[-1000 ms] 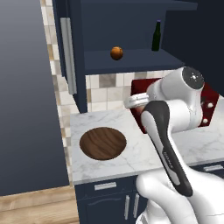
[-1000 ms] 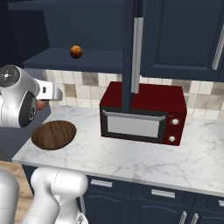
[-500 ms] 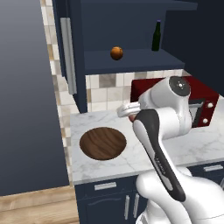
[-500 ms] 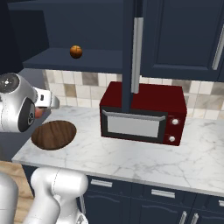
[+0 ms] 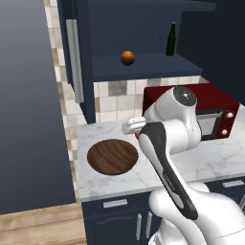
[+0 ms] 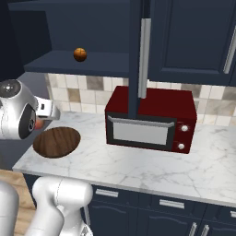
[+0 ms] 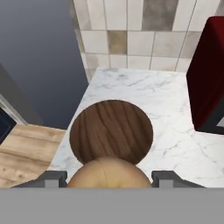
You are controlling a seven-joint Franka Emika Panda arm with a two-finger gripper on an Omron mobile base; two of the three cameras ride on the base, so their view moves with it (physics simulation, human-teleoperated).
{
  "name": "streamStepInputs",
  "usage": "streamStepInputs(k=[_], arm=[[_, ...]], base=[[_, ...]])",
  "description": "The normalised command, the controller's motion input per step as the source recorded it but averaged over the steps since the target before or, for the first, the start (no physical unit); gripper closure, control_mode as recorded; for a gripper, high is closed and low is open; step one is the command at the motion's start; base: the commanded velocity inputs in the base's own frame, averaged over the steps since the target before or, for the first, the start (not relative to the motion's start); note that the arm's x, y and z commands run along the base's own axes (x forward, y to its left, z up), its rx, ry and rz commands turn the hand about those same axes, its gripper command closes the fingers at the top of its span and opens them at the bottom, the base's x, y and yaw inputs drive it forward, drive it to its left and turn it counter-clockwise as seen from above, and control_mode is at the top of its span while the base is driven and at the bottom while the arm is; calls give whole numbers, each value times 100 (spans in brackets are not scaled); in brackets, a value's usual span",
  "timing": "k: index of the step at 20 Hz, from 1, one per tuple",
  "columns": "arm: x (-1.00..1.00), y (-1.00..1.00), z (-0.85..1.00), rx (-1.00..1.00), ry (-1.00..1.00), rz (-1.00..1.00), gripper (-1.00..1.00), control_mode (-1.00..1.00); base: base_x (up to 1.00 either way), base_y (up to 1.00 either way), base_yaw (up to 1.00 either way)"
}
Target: Open the cabinet. Pick the peach and orange from the cabinet and place them into the bowl. Then close the cabinet.
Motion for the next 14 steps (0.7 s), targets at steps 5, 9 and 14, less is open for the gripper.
streamStepInputs(k=[5,9,14], arm=[[17,14,-31,0,1,0,100,-100],[34,15,-35,0,0,0,100,-100],[35,4,-29,1,0,0,100,-100]], base=[[0,0,0],[0,0,0],[0,0,0]])
